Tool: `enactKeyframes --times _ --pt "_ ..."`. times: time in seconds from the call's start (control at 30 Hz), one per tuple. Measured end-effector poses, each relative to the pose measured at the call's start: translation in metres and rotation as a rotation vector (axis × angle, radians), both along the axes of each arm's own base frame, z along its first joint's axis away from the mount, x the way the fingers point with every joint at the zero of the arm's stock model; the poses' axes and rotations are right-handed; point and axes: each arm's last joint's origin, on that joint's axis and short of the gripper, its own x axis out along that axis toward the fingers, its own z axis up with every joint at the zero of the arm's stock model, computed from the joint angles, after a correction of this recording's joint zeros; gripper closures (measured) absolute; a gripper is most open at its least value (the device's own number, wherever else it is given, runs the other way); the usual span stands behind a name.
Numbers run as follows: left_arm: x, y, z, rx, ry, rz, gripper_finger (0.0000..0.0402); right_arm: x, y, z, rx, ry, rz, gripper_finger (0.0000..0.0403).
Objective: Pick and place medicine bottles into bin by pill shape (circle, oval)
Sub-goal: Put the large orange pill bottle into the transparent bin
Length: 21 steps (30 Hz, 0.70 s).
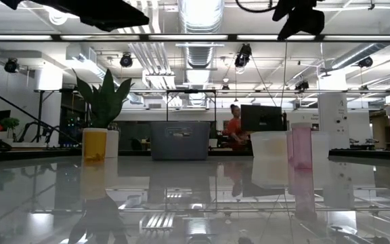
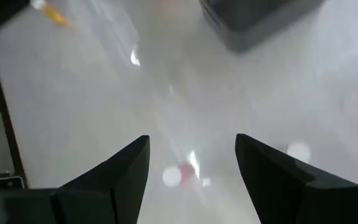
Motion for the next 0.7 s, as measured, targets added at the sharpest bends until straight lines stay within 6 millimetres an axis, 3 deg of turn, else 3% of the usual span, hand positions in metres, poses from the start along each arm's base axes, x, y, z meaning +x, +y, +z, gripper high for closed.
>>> enactKeyframes --times 0.3,0.7 --pt "-0.004 0.001 0.004 -0.004 -0.017 -0.001 0.025 0.01 0.023 -0.015 0.241 0.238 -0.122 0.0175" --pt "-0.004 0.001 0.004 -0.003 -0.014 -0.001 0.025 -0.013 0.08 -0.032 0.319 0.445 -0.203 0.0175"
